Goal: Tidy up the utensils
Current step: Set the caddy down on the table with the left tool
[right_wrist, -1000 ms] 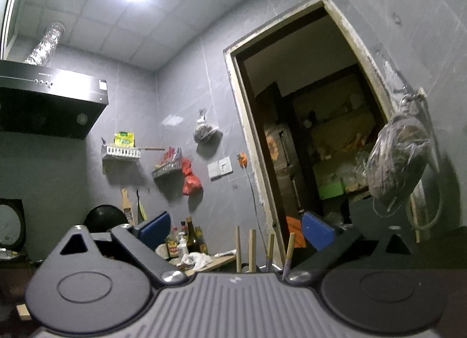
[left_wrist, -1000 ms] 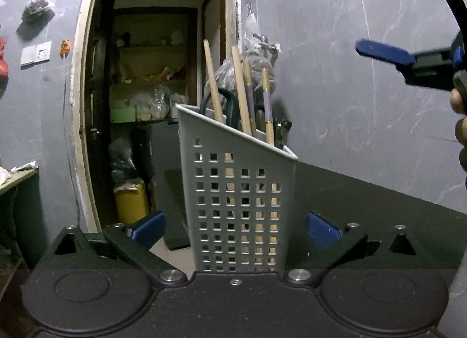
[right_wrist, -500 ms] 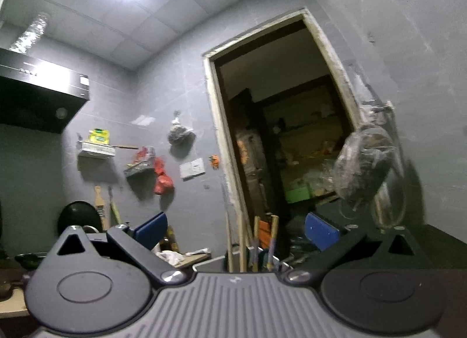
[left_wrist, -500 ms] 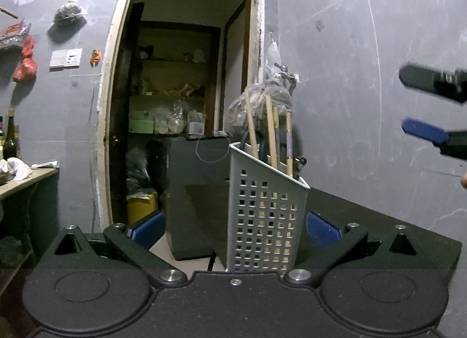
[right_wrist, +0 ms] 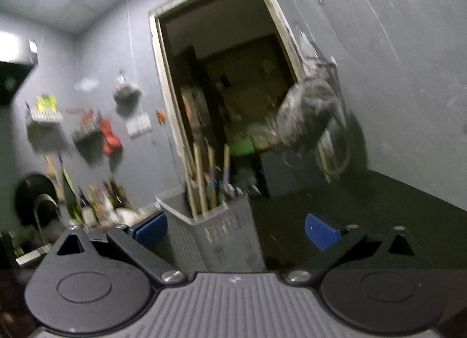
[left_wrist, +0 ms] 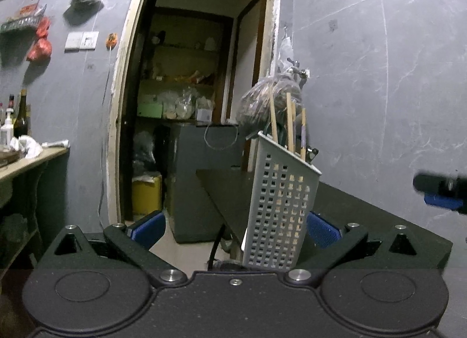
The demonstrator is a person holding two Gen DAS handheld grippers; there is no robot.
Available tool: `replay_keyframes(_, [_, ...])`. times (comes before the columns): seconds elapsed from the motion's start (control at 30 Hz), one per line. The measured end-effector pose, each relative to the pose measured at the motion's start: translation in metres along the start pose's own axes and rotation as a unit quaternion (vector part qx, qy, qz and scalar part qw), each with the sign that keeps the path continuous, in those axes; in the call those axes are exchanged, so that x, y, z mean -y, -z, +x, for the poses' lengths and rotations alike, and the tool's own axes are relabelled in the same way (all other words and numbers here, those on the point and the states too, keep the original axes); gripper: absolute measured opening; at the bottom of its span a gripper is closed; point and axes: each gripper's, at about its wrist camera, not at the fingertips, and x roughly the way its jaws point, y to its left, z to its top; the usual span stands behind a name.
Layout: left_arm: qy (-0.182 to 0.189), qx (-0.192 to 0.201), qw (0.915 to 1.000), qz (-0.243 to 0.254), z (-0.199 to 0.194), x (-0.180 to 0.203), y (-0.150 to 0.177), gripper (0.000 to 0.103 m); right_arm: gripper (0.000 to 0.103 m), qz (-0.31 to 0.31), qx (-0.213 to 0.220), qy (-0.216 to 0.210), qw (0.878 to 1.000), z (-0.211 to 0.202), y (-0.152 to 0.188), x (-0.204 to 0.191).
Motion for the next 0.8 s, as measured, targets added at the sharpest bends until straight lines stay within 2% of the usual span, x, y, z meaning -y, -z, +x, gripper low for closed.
replay_keyframes(0.1, [0.008, -0.028, 0.9996, -0.009, -0.001, -0.002, 0.004, 0.102, 0.103, -0.01, -0.033, 0.041, 0.999, -0.007, 0.012, -0.005])
replay_keyframes(0.23, [0.015, -0.059, 0.9982, -0.003, 0.0, 0.0, 0.014, 0.102, 0.103, 0.0, -0.077, 0.075, 0.994, -0.013, 0.024, -0.009])
replay_keyframes(0.47, [0.02, -0.076, 0.9969, 0.003, -0.006, 0.003, 0.025, 0.102, 0.103, 0.003, -0.113, 0.097, 0.989, -0.017, 0.046, -0.011])
replay_keyframes(0.8, [0.011, -0.086, 0.9961, 0.018, -0.007, 0.007, 0.027, 0.102, 0.103, -0.004, -0.142, 0.113, 0.983, -0.011, 0.053, -0.012])
